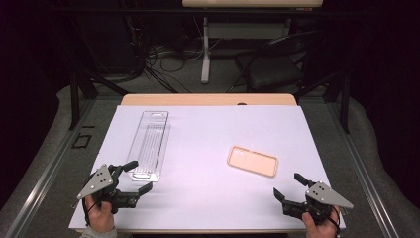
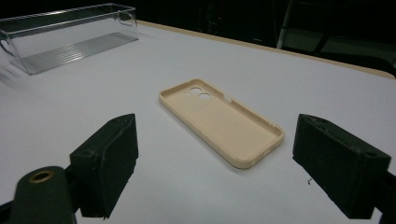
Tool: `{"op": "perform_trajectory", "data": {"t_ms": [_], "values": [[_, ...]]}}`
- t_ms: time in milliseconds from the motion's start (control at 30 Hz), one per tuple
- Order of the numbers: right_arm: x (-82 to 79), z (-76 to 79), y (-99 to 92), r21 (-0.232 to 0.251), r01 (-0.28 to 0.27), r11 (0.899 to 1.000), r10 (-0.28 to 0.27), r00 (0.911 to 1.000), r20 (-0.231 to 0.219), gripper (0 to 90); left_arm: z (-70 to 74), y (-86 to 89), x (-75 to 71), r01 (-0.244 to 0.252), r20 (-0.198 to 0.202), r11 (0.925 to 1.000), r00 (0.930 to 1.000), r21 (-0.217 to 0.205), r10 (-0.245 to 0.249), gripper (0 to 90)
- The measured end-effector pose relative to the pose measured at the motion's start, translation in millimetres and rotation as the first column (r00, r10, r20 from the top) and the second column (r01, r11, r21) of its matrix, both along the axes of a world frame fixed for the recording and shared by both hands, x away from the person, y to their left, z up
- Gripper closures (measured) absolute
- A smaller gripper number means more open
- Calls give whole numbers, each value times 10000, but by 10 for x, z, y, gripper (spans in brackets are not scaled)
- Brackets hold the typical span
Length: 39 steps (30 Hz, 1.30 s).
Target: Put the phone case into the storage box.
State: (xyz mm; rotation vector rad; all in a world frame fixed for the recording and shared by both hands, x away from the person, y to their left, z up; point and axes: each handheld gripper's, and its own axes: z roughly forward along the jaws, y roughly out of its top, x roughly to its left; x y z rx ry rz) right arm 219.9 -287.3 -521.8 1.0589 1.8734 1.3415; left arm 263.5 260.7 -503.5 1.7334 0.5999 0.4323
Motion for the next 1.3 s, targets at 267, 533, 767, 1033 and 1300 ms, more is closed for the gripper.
{"op": "perform_trajectory", "data": {"t_ms": [267, 533, 767, 1033, 1300], "values": [[-5, 6, 1, -26, 23, 10000, -23, 10000, 3, 138, -19, 2, 9, 104, -121, 9999, 9999, 40, -103, 122], [3, -6, 8, -159, 36, 9999, -40, 9997, -252, 138, -27, -22, 14, -20, -316, 9998, 9995, 182, 26, 126], [46, -48, 11, -257, 276, 9993, -298, 9956, -889, 138, -54, -73, 61, 107, -922, 9984, 9957, 548, -56, 128], [104, -97, 59, -126, 168, 9998, -188, 9828, -1840, 138, -61, -150, 91, 192, -1738, 9951, 9848, 973, -20, 130], [147, -76, 129, -778, -109, 9969, -96, 9661, -2580, 138, 3, -207, 97, 393, -2551, 9938, 9668, 1038, -116, 130]]}}
